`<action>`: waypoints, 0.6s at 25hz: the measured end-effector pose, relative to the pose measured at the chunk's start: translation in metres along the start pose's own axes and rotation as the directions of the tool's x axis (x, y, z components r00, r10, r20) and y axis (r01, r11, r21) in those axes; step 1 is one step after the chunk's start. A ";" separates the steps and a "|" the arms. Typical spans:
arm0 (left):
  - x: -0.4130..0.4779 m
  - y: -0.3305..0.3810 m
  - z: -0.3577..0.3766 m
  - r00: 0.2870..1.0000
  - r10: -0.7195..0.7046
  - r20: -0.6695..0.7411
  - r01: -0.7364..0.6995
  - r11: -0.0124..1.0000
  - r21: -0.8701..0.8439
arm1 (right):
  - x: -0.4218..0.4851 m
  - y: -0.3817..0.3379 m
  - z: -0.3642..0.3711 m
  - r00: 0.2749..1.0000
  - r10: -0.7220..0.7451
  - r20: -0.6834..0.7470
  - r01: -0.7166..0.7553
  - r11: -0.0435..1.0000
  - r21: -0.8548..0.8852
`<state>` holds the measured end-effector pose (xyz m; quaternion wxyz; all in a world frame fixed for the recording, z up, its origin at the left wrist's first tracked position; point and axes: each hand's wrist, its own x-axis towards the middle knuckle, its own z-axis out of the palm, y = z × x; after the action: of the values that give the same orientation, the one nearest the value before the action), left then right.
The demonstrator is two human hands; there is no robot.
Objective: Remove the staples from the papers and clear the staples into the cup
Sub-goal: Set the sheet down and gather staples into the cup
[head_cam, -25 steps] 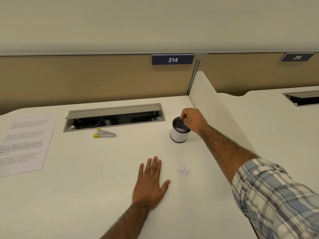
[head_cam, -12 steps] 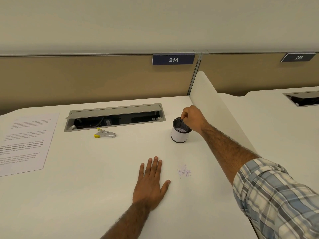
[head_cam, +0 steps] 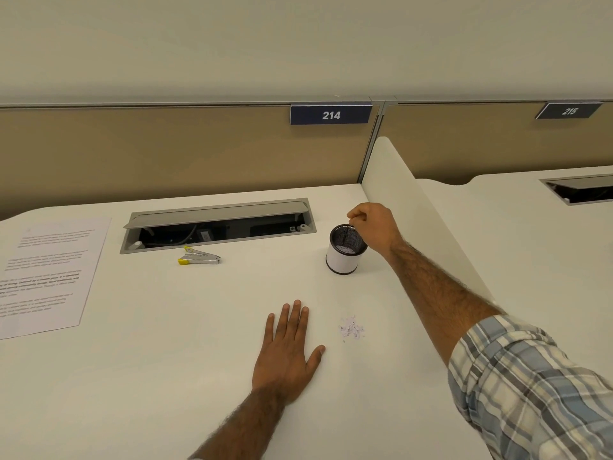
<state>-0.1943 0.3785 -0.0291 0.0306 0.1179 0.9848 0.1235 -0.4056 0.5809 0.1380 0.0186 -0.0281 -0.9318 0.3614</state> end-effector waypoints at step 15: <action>0.001 0.001 -0.002 0.999 -0.011 0.034 0.009 0.999 0.041 | -0.172 0.070 0.065 0.982 0.071 0.173 0.029 0.854 -0.519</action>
<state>-0.1952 0.3793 -0.0270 0.0457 0.1157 0.9870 0.1013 -0.2347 0.5777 0.0403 -0.0807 -0.0084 -0.9919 0.0977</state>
